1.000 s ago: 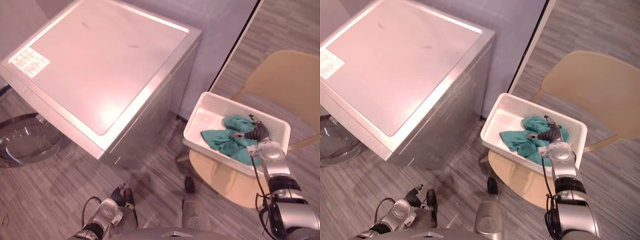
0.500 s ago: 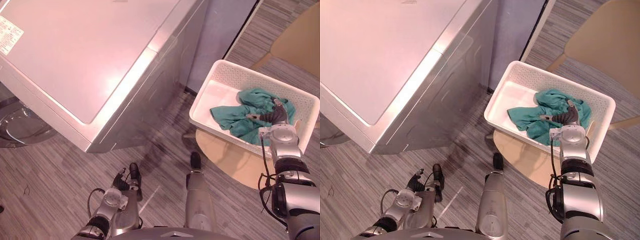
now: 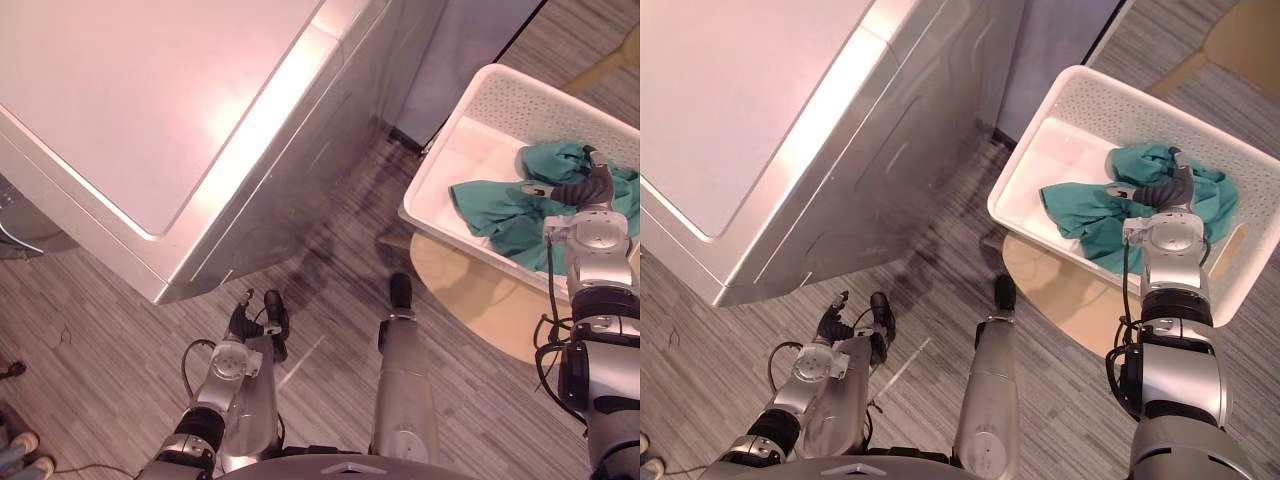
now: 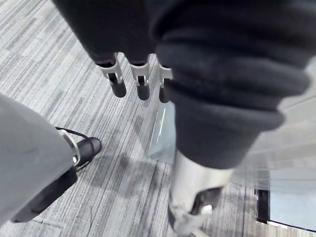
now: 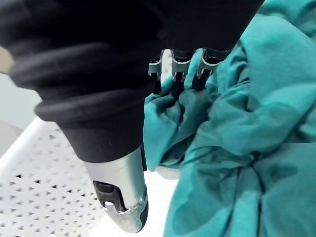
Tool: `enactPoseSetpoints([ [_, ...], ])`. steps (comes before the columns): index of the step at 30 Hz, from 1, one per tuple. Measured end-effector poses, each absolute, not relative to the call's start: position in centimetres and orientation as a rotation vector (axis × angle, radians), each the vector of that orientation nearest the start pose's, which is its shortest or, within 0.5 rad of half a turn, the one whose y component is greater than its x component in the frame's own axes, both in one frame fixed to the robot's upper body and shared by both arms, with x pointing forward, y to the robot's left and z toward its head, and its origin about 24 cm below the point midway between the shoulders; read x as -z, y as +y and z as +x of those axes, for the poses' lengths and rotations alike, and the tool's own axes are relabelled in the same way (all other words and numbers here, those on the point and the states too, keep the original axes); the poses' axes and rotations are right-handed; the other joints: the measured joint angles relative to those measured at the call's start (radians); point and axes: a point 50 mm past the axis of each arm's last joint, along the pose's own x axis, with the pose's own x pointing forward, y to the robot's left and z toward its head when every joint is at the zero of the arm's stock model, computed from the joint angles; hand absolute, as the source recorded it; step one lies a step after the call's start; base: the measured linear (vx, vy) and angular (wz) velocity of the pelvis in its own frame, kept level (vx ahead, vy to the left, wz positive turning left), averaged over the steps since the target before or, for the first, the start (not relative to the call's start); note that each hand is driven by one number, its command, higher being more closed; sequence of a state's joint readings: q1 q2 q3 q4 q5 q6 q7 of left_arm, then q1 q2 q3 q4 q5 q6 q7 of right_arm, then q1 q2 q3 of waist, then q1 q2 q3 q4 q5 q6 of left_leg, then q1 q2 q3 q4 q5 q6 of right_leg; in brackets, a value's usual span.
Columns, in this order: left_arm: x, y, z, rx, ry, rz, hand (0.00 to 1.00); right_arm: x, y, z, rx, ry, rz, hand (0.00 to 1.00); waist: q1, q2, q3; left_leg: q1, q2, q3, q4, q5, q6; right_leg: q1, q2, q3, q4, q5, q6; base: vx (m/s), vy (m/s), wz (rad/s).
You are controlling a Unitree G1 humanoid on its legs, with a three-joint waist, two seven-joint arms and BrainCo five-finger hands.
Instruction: Pick up the laundry basket with both hands and put the clothes into the washing machine.
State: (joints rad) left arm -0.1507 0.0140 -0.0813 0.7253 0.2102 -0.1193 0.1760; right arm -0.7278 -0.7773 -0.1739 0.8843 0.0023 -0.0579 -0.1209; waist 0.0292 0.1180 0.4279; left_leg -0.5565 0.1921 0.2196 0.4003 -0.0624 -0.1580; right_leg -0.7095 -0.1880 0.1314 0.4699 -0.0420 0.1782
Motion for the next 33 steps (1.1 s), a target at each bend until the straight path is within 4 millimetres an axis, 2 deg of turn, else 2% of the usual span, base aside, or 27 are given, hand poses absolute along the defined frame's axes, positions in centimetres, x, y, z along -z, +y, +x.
enactPoseSetpoints([
  [2,6.3,13.7,24.8,-0.003,0.392,0.28,0.0,-19.2,-38.1,33.1,0.612,-0.07,-0.523,0.0,0.006,-0.001,0.003,-0.037,0.003,0.003,0.037,-0.007,0.004,-0.041,0.001,0.008,0.02,0.0,0.0,0.0,0.017,0.04],
  [6,6.2,14.0,24.7,-0.02,0.389,0.272,0.0,-20.8,-38.7,32.8,0.649,-0.109,-0.537,0.0,0.009,-0.005,0.02,-0.095,0.015,0.012,0.101,-0.035,0.008,-0.096,0.011,0.033,0.056,-0.003,0.004,-0.03,0.01,-0.07],
  [9,6.3,14.5,24.6,-0.042,0.398,0.265,0.0,-20.5,-38.9,32.6,0.652,-0.101,-0.543,0.0,0.01,-0.017,0.028,-0.129,0.026,0.027,0.14,-0.059,0.014,-0.132,0.02,0.056,0.068,-0.001,0.009,-0.04,0.022,-0.14],
  [15,5.9,14.5,24.8,-0.046,0.38,0.262,0.0,-20.7,-39.5,32.0,0.68,-0.106,-0.55,0.0,0.009,-0.028,0.046,-0.192,0.032,0.029,0.191,-0.074,0.022,-0.18,0.023,0.071,0.071,0.008,0.019,0.01,0.033,-0.02],
  [18,5.4,14.5,25.1,-0.047,0.355,0.26,0.0,-20.1,-39.6,31.8,0.679,-0.097,-0.529,0.0,0.017,-0.03,0.049,-0.207,0.037,0.028,0.216,-0.088,0.029,-0.185,0.025,0.072,0.072,0.01,0.023,0.04,0.033,-0.03],
  [19,5.3,14.4,25.1,-0.047,0.349,0.26,0.0,-20.0,-39.8,31.7,0.683,-0.095,-0.524,1.0,0.02,-0.03,0.049,-0.211,0.037,0.028,0.221,-0.091,0.031,-0.185,0.024,0.072,0.071,0.01,0.023,0.03,0.031,-0.02],
  [26,5.1,14.5,25.2,-0.048,0.344,0.259,0.0,-19.8,-40.2,31.4,0.702,-0.097,-0.49,1.0,0.025,-0.031,0.049,-0.231,0.036,0.023,0.231,-0.094,0.033,-0.2,0.023,0.071,0.072,0.012,0.026,0.01,0.008,0.0],
  [33,5.1,14.5,25.2,-0.054,0.348,0.24,0.0,-18.5,-40.0,31.5,0.685,-0.061,-0.472,1.0,0.026,-0.031,0.048,-0.239,0.043,0.013,0.239,-0.094,0.033,-0.199,0.026,0.063,0.074,0.013,0.025,0.0,0.0,0.0],
])
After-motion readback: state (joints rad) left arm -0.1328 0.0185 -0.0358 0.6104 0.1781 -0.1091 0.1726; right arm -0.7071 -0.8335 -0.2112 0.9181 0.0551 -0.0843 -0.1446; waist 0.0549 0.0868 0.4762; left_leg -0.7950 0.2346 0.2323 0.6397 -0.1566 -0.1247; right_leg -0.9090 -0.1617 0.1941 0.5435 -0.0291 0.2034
